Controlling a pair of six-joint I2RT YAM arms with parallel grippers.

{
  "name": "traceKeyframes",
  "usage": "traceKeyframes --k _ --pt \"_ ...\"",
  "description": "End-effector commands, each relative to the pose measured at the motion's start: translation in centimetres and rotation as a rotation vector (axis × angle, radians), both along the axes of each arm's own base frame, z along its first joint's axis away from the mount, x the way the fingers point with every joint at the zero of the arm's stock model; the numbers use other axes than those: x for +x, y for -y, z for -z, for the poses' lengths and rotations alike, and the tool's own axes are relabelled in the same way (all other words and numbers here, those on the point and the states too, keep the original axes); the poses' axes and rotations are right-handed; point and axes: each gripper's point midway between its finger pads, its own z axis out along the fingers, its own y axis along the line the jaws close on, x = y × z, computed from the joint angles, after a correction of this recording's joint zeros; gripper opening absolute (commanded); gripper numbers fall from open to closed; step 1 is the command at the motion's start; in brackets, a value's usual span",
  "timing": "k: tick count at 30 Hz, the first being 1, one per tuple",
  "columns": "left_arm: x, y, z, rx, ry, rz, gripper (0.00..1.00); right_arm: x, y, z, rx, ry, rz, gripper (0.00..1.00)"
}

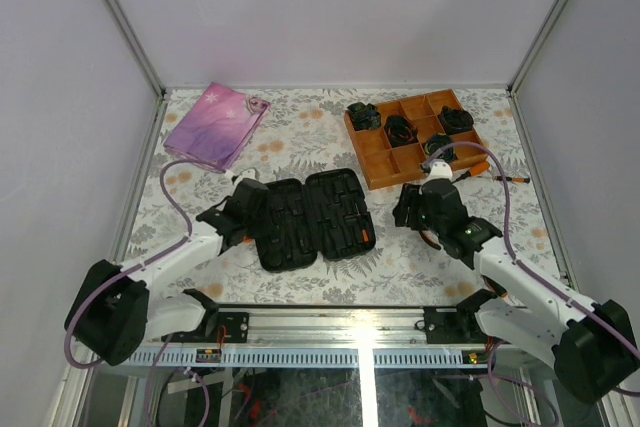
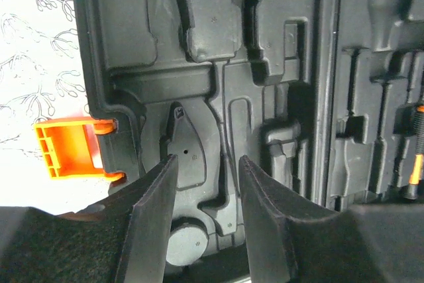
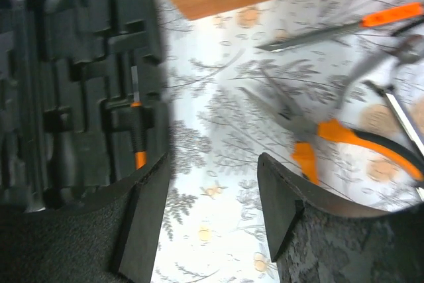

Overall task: Sort the tools into containers
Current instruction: Move the storage box to the center of the board.

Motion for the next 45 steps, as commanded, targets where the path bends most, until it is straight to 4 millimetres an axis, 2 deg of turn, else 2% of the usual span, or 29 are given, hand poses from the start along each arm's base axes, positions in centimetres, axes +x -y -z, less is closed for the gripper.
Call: traceKeyframes --k 1,5,10,17,22,29,39,45 --pt "1.5 0.5 -0.1 0.009 -0.002 -0.010 0.41 0.4 4.4 -0.1 -0.129 -0.013 0.177 0.61" --pt "1.0 -1.1 1.2 0.080 -0.069 -0.087 0.41 0.2 5.5 0.6 -0.147 -0.047 0.234 0.60" --pt "0.4 -2.7 2.4 0.065 -0.122 -0.149 0.43 -0.1 6.7 1.3 -0.171 -0.089 0.303 0.58" --pt "-0.6 -4.9 3.8 0.006 -0.189 -0.203 0.43 -0.2 6.3 3.1 -0.164 -0.171 0.241 0.59" --pt "-0.4 -4.5 2.8 -0.036 -0.161 -0.186 0.44 0.0 5.2 3.8 -0.173 -0.203 0.143 0.59" --pt "0.3 -3.8 0.5 -0.075 -0.085 -0.145 0.47 0.3 5.8 4.9 -0.255 -0.270 0.100 0.59" --pt "0.1 -4.1 -0.2 -0.075 -0.060 -0.143 0.47 -0.1 4.7 6.8 -0.243 -0.377 0.033 0.56" --pt "0.4 -4.0 -1.2 -0.090 -0.025 -0.146 0.48 -0.6 4.7 7.5 -0.243 -0.405 0.038 0.51"
